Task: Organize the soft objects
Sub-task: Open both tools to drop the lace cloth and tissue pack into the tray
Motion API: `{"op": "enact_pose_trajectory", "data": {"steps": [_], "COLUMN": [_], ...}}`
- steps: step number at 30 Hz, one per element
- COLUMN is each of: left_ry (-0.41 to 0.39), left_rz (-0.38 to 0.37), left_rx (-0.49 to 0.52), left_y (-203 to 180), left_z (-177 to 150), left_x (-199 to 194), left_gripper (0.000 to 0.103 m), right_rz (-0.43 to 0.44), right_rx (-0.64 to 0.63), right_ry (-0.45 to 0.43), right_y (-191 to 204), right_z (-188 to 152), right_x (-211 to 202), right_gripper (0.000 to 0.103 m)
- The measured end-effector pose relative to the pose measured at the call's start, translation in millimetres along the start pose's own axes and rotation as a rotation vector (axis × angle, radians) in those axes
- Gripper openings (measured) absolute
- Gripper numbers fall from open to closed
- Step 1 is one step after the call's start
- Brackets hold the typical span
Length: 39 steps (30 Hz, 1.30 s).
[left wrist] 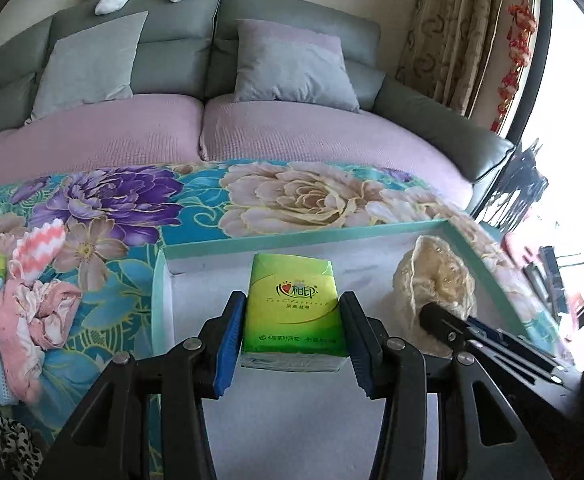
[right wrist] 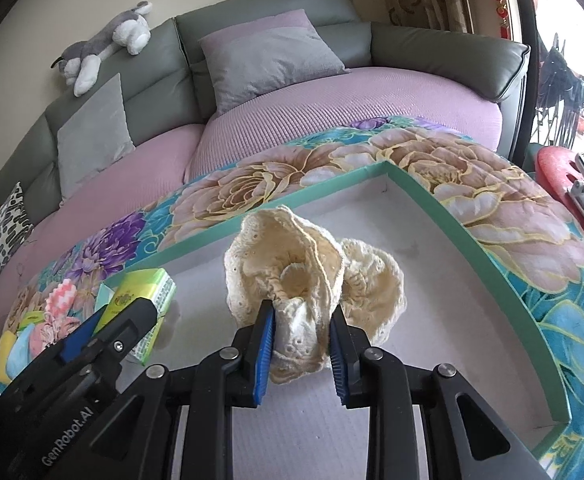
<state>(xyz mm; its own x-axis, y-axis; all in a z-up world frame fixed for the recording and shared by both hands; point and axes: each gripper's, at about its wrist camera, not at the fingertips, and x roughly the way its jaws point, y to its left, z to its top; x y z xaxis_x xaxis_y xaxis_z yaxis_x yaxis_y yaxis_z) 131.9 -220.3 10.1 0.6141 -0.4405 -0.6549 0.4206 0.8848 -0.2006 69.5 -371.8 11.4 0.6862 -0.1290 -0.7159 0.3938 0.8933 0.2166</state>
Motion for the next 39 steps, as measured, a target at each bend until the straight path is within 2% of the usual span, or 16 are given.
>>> {"op": "enact_pose_trajectory", "data": {"steps": [5, 15, 27, 32, 35, 36, 38, 39], "left_ry": [-0.002, -0.024, -0.024, -0.02, -0.032, -0.035, -0.042, -0.049], "left_rz": [0.038, 0.113, 0.224, 0.229, 0.218, 0.217, 0.216, 0.218], "left_rx": [0.017, -0.089, -0.1, -0.122, -0.094, -0.085, -0.057, -0.052], "left_y": [-1, 27, 38, 46, 41, 39, 33, 32], "left_z": [-3, -8, -13, -12, -10, -9, -7, -7], "left_x": [-2, -12, -19, -20, -22, -23, -24, -25], "left_gripper": [0.049, 0.049, 0.049, 0.049, 0.049, 0.05, 0.056, 0.061], "right_rz": [0.002, 0.015, 0.017, 0.013, 0.007, -0.001, -0.009, -0.012], "right_rx": [0.0, -0.031, -0.037, -0.029, -0.03, -0.032, -0.034, -0.033], "right_ry": [0.003, 0.006, 0.006, 0.009, 0.01, 0.009, 0.007, 0.004], "right_y": [0, 8, 12, 10, 11, 11, 11, 12], "right_z": [0, 0, -1, -1, 0, 0, 1, 1], "right_x": [1, 2, 0, -2, -3, -4, -4, -5], "right_gripper": [0.029, 0.029, 0.029, 0.029, 0.029, 0.03, 0.039, 0.05]}}
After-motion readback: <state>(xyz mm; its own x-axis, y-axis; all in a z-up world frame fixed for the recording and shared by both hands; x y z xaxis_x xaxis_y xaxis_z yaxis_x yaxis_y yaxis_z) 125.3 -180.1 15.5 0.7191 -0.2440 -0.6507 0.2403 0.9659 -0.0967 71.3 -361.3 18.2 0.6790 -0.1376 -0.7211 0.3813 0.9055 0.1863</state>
